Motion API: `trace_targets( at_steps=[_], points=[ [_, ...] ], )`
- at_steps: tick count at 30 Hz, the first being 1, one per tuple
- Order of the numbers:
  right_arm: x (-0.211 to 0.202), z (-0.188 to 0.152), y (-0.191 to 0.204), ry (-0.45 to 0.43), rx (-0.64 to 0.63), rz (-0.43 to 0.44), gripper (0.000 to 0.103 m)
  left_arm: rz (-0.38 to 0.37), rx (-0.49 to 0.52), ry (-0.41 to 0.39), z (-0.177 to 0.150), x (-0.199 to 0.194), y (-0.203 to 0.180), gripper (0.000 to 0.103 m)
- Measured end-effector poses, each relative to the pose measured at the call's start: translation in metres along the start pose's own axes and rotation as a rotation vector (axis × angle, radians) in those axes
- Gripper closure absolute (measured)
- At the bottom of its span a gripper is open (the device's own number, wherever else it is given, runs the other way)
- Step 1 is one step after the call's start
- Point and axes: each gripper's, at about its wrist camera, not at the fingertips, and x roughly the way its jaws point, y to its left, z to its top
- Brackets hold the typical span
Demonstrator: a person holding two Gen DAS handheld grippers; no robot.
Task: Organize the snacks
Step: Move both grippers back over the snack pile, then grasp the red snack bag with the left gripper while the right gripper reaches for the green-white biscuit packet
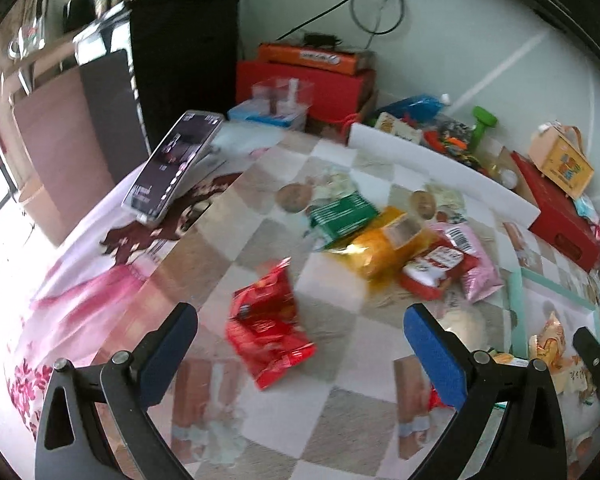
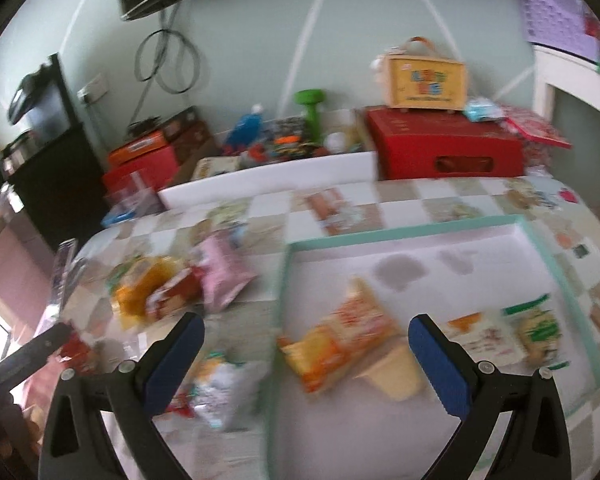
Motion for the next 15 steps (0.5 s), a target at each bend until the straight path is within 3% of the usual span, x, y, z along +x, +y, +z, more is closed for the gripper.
trace_targets(
  at_steps=[8,15],
  points=[
    [0.020,-0.020,0.065,0.069,-0.170,0.072,0.000,-0.005,-0.076,0.063,-0.004,0.012,0.026,0.000],
    [0.032,-0.033,0.076,0.129,-0.224,0.077,0.000,-0.022,-0.108,0.102,-0.007,0.031,0.034,0.000]
  ],
)
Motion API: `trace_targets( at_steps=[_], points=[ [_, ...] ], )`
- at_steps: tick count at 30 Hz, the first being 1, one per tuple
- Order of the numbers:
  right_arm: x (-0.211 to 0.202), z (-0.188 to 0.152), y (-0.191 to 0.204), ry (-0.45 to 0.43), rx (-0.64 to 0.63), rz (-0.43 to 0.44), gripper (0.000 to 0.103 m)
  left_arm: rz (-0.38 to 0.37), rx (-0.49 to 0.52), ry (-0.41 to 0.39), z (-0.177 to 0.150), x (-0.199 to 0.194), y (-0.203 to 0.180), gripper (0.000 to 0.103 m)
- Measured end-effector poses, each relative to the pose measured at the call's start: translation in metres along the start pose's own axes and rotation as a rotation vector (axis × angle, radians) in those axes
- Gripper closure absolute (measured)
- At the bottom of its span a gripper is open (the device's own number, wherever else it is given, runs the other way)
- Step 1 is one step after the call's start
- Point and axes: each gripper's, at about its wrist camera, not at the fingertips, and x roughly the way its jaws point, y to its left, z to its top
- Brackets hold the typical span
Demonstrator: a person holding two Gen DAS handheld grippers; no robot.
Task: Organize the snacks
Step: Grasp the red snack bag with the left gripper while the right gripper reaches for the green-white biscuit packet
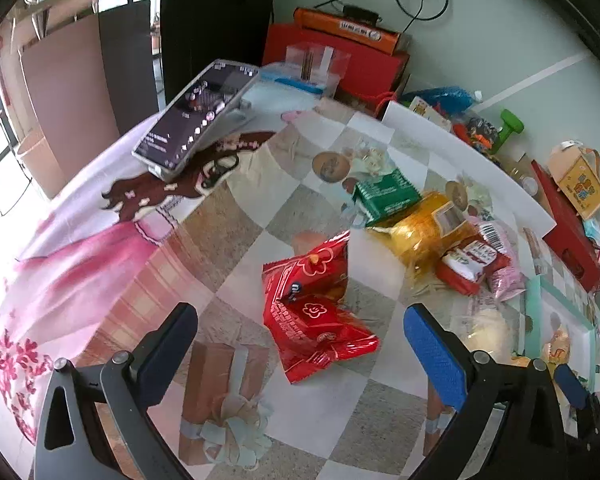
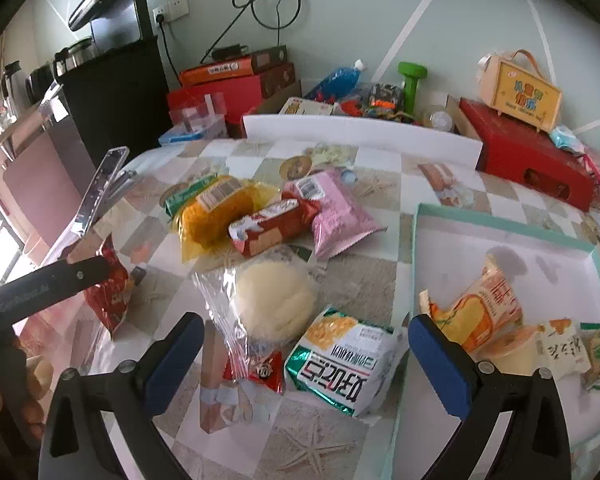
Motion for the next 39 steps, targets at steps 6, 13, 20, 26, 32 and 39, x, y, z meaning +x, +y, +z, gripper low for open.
trace_targets(
  at_steps=[6,13,20,26,32,39],
  points=[
    [0.008,-0.003,-0.003,0.011,0.003,0.015,0.000,-0.003,-0.020,0.024,0.002,0.017,0.003,0.001],
    [0.016,-0.004,-0.007,0.018,-0.005,0.045,0.006,-0.013,-0.047,0.030,0.002,0.031,0.007,0.022],
    [0.017,-0.009,-0.002,0.052,-0.026,0.082,0.012,-0.022,-0.006,0.056,-0.003,0.035,-0.001,0.051],
    [0.016,-0.013,0.001,0.061,-0.056,0.073,0.019,-0.042,0.040,0.075,-0.008,0.034,-0.012,0.052],
    [0.013,-0.015,0.000,0.072,-0.063,0.106,0.024,-0.089,0.124,0.105,-0.019,0.033,-0.038,0.052],
    [0.010,-0.017,-0.004,0.086,-0.048,0.154,0.024,-0.089,0.179,0.118,-0.028,0.032,-0.056,0.052]
  ],
)
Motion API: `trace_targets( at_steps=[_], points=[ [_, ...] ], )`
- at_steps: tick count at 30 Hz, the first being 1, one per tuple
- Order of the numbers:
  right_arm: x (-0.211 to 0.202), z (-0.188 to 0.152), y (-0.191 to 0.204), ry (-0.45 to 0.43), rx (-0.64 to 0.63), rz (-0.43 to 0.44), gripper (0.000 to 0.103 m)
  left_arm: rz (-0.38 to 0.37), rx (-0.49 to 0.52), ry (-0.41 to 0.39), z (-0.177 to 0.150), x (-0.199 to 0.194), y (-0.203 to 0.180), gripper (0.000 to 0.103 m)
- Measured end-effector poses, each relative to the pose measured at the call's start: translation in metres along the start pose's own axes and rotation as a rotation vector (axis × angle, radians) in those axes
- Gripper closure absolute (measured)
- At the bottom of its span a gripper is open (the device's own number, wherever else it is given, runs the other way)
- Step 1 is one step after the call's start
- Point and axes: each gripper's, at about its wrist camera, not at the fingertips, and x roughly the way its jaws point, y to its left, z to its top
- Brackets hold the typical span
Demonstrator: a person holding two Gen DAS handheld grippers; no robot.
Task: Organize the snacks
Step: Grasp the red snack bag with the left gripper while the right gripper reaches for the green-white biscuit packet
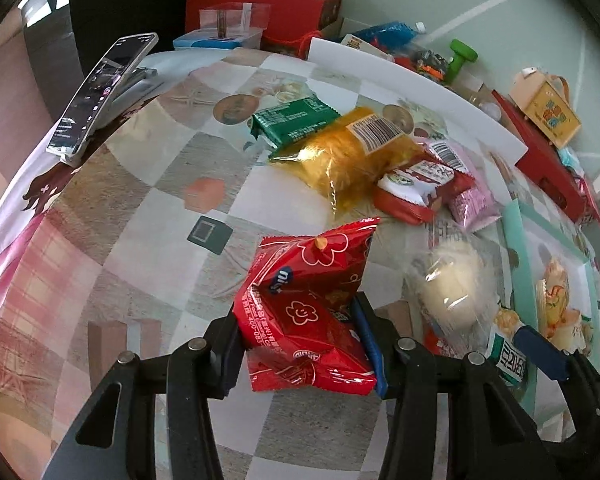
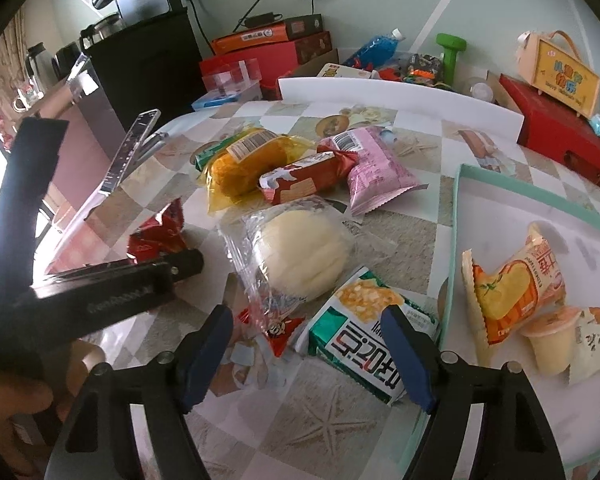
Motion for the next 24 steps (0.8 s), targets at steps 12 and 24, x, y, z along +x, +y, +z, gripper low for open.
trace_targets(
  at_steps=[12,24],
  points=[
    [-0.010,0.010,-0.023,-0.100,0.024,-0.033,0.026,0.026,0.009,0.006,0.000,0.002,-0.003,0.052],
    [0.011,0.006,-0.021,-0.040,-0.029,-0.053,0.026,0.041,0.023,0.017,0.000,0.003,-0.005,0.052]
  ],
)
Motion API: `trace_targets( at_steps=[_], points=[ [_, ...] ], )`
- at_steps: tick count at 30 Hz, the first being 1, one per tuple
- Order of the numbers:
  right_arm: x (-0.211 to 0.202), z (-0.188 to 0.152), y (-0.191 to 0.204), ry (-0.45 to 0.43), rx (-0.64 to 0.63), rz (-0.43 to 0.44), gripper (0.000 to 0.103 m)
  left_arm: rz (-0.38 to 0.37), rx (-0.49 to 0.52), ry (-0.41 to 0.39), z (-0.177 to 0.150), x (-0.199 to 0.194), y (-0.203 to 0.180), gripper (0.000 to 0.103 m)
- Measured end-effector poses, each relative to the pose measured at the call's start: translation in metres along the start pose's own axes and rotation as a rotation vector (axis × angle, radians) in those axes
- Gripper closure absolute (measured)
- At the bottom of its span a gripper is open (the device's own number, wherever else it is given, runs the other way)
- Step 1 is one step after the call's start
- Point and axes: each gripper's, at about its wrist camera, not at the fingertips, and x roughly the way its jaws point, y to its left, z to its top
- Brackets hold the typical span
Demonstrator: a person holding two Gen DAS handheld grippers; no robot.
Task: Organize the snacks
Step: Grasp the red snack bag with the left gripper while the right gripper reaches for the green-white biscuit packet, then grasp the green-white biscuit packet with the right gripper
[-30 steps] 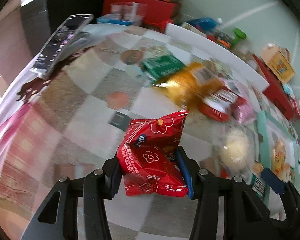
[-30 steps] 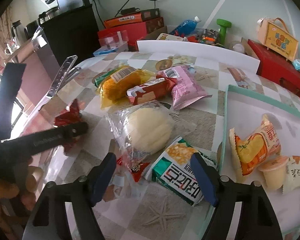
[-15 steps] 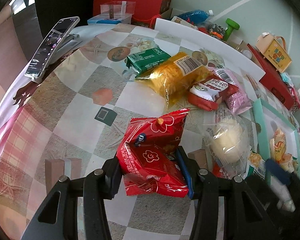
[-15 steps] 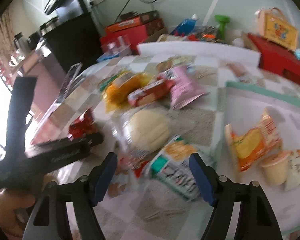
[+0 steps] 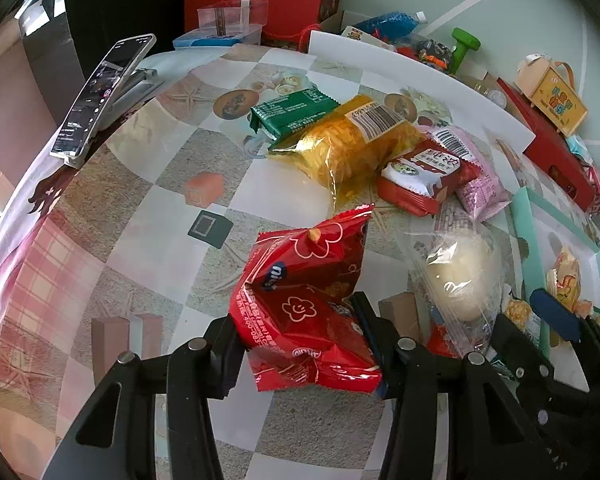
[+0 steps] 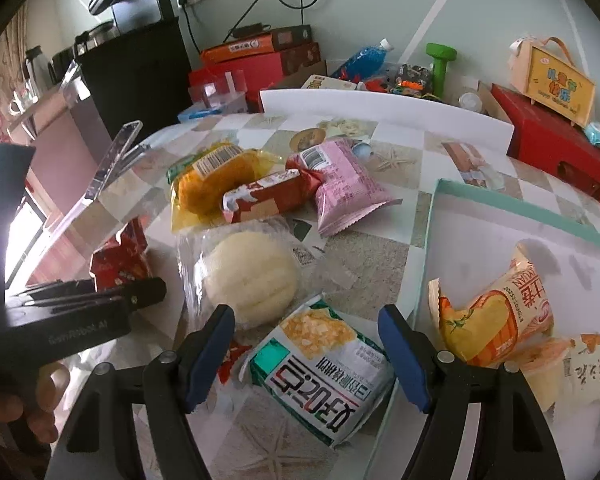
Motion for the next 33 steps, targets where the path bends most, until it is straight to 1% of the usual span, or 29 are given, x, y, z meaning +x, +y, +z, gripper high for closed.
trace_targets(
  at_steps=[6,9,12,15,19,23,27,29,31,33],
  points=[
    [-0.004,-0.007,0.009,0.063,-0.022,0.007,0.026,0.000,-0.002,0.001,0.000,0.000,0.001,0.052],
    [-0.005,-0.011,0.010,0.093,0.007,0.054,0.026,0.001,-0.002,0.001,0.001,0.000,0.002,0.052],
    [-0.003,-0.015,0.012,0.111,0.012,0.067,0.026,0.001,-0.002,0.001,0.001,-0.001,0.001,0.052],
    [-0.001,-0.018,0.018,0.128,-0.017,0.039,0.029,0.003,-0.002,0.001,0.001,0.000,0.001,0.052],
    [0.004,-0.021,0.025,0.136,-0.081,-0.036,0.033,0.013,0.007,0.000,0.000,0.000,0.000,0.052],
    [0.009,-0.023,0.034,0.144,-0.154,-0.108,0.033,0.027,0.018,-0.002,0.000,0.002,-0.002,0.052],
    [0.010,-0.023,0.035,0.140,-0.160,-0.104,0.035,0.045,0.034,-0.003,0.000,0.003,-0.005,0.052],
    [0.010,-0.023,0.035,0.139,-0.155,-0.097,0.039,0.056,0.044,-0.004,-0.001,0.004,-0.006,0.052],
    [0.010,-0.022,0.031,0.138,-0.125,-0.080,0.048,0.063,0.050,-0.005,-0.001,0.004,-0.007,0.052],
    [0.009,-0.022,0.029,0.136,-0.120,-0.089,0.049,0.061,0.048,-0.006,0.000,0.003,-0.006,0.052]
  ],
)
